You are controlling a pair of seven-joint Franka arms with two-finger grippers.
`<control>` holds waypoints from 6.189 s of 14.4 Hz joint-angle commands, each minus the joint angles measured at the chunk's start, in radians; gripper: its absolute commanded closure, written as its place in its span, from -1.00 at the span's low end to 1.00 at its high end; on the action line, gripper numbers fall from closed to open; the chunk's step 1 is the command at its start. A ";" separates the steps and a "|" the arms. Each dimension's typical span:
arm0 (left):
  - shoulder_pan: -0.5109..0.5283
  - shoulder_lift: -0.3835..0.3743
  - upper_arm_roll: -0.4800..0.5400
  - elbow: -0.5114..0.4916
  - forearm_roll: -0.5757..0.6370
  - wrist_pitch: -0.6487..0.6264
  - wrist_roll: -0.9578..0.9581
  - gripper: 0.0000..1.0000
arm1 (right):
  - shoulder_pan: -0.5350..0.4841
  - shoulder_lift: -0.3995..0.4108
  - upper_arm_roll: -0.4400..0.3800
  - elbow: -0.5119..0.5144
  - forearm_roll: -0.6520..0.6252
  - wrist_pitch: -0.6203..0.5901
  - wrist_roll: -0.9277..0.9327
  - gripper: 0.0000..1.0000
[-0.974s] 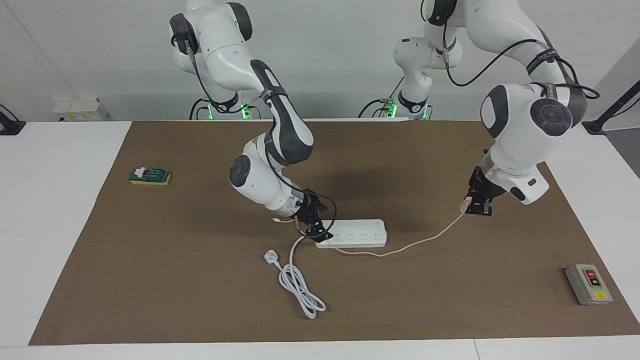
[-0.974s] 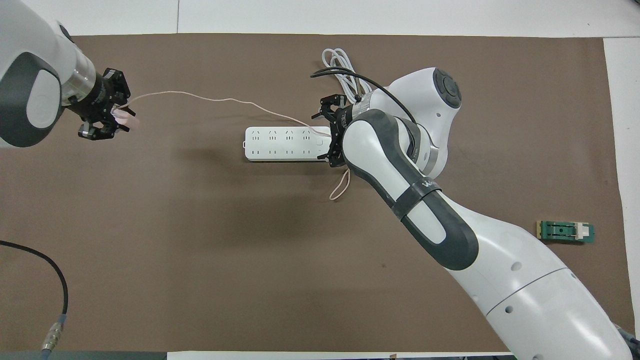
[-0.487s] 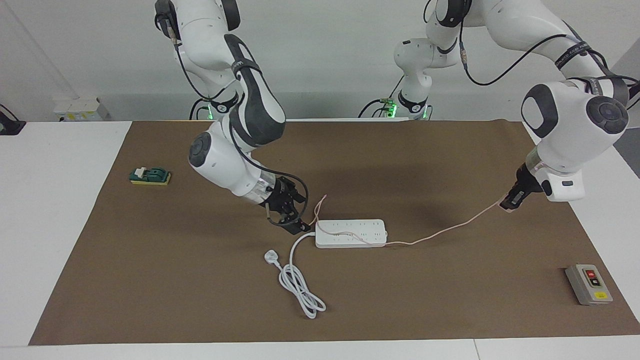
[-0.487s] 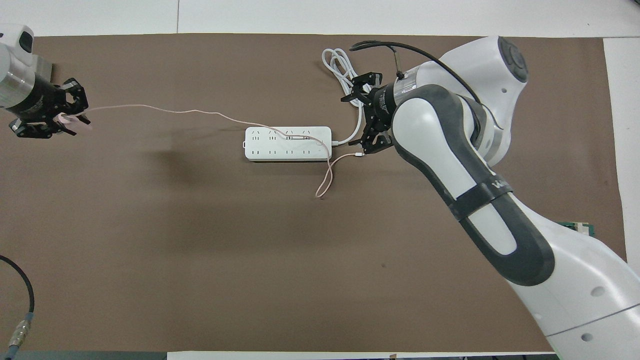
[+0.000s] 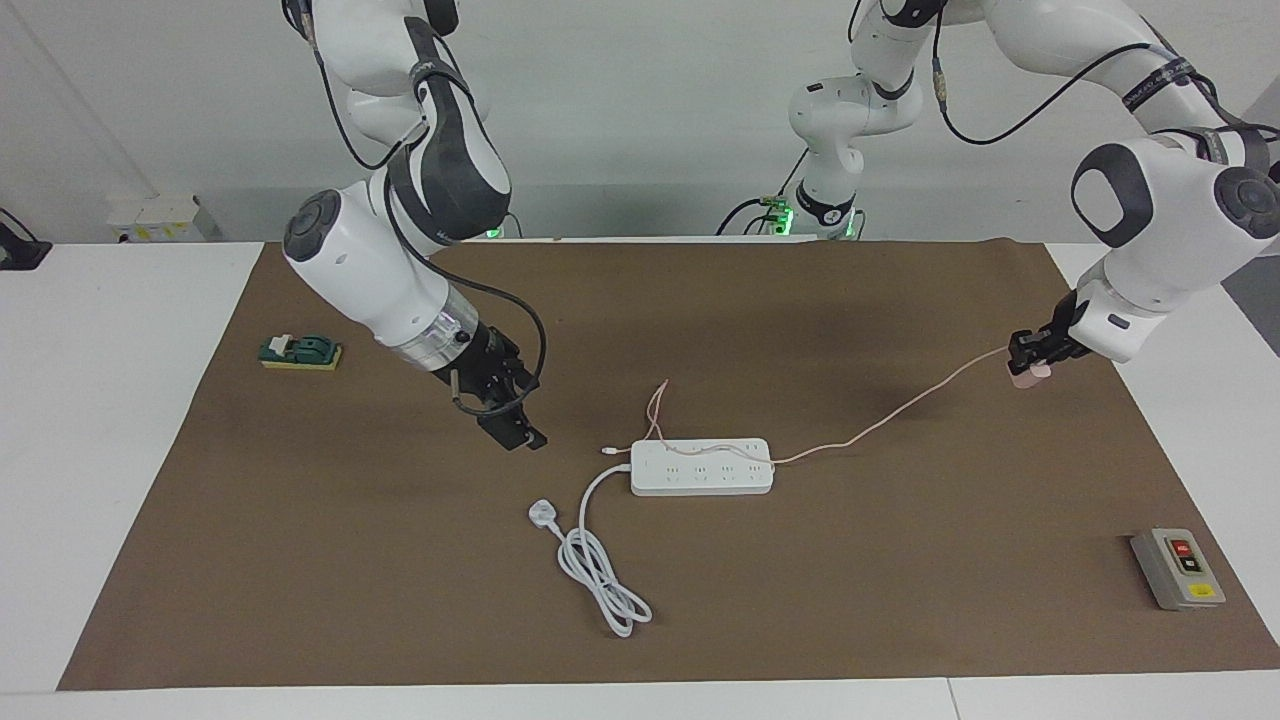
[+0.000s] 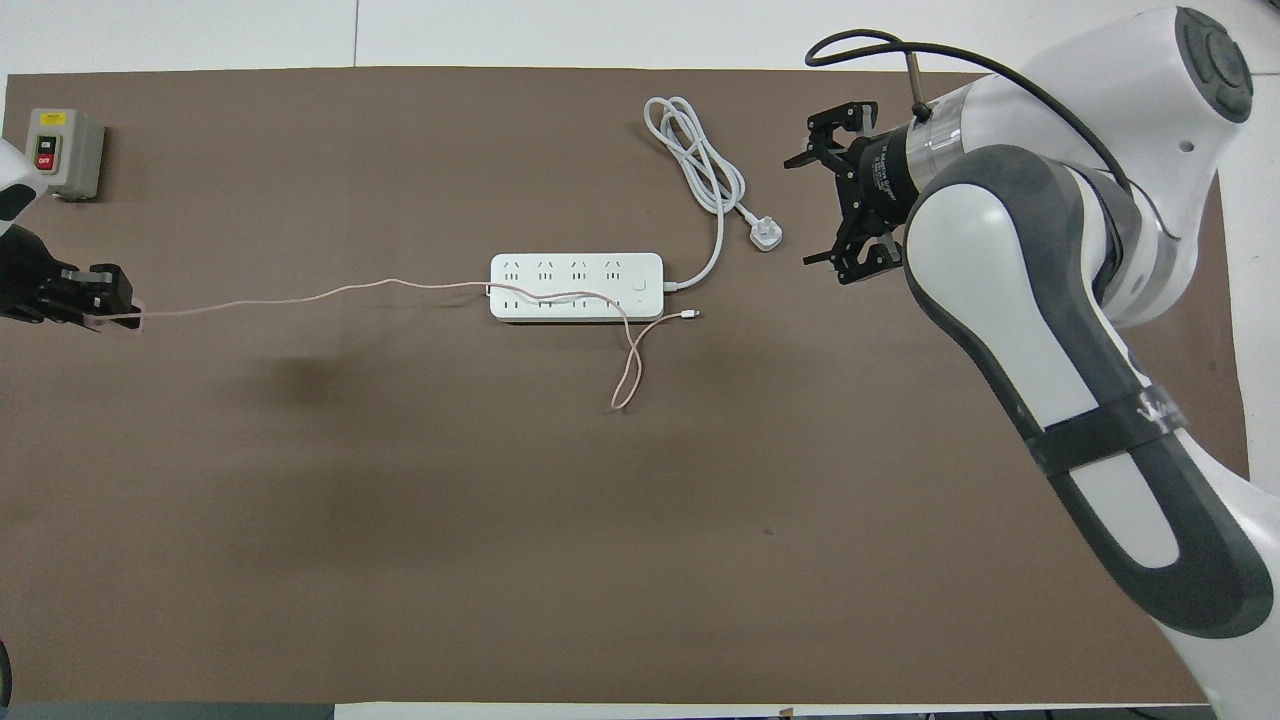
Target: Unplug charger and place it aside
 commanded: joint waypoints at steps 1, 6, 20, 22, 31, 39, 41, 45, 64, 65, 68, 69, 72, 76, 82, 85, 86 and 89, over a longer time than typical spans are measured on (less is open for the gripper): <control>0.006 -0.125 -0.010 -0.178 -0.091 0.059 0.089 1.00 | -0.046 -0.040 0.009 -0.015 -0.069 -0.037 -0.103 -1.00; 0.007 -0.298 -0.007 -0.585 -0.296 0.326 0.191 1.00 | -0.130 -0.082 0.009 -0.015 -0.164 -0.086 -0.399 -1.00; 0.026 -0.363 -0.005 -0.832 -0.401 0.488 0.275 1.00 | -0.267 -0.281 0.009 -0.016 -0.384 -0.306 -1.430 -1.00; 0.026 -0.345 -0.005 -0.839 -0.401 0.524 0.287 1.00 | -0.281 -0.319 0.007 -0.016 -0.390 -0.349 -1.484 -1.00; 0.128 -0.323 -0.002 -0.853 -0.294 0.589 0.296 -1.00 | -0.290 -0.415 0.003 -0.064 -0.462 -0.509 -1.500 -1.00; 0.202 -0.294 -0.002 -0.706 -0.179 0.511 0.286 -1.00 | -0.295 -0.425 0.003 -0.099 -0.487 -0.442 -1.498 -1.00; 0.190 -0.289 -0.002 -0.599 -0.179 0.424 0.252 -1.00 | -0.293 -0.425 0.004 -0.099 -0.482 -0.442 -1.486 -1.00; 0.170 -0.274 -0.013 -0.450 -0.177 0.353 0.110 -1.00 | -0.295 -0.427 0.004 -0.099 -0.482 -0.445 -1.486 -1.00; -0.054 -0.246 -0.016 -0.059 -0.025 -0.046 -0.366 -1.00 | -0.284 -0.430 0.004 -0.096 -0.436 -0.445 -1.454 -1.00; -0.054 -0.246 -0.016 -0.039 -0.025 -0.060 -0.363 -1.00 | -0.283 -0.430 0.006 -0.096 -0.436 -0.445 -1.454 -1.00; -0.057 -0.245 -0.027 -0.008 -0.022 -0.104 -0.353 -1.00 | -0.283 -0.430 0.006 -0.096 -0.438 -0.447 -1.455 -1.00; -0.057 -0.243 -0.042 -0.006 -0.021 -0.103 -0.343 -1.00 | -0.283 -0.430 0.006 -0.095 -0.438 -0.449 -1.455 -1.00; -0.065 -0.230 -0.061 0.038 -0.007 -0.133 -0.308 -1.00 | -0.283 -0.430 0.006 -0.093 -0.438 -0.450 -1.455 -1.00; -0.097 -0.217 -0.058 0.075 -0.004 -0.160 -0.287 -1.00 | -0.287 -0.428 0.006 -0.091 -0.436 -0.449 -1.457 -1.00; -0.146 -0.228 -0.044 0.055 -0.013 -0.158 -0.245 -1.00 | -0.286 -0.428 0.006 -0.090 -0.436 -0.449 -1.457 -1.00; -0.157 -0.228 -0.044 0.055 -0.013 -0.161 -0.238 -1.00 | -0.287 -0.428 0.006 -0.090 -0.436 -0.449 -1.457 -1.00; -0.157 -0.228 -0.044 0.055 -0.010 -0.163 -0.224 -1.00 | -0.287 -0.428 0.006 -0.090 -0.436 -0.449 -1.458 -1.00; -0.158 -0.225 -0.044 0.053 -0.004 -0.154 -0.192 -1.00 | -0.286 -0.428 0.006 -0.088 -0.436 -0.450 -1.457 -1.00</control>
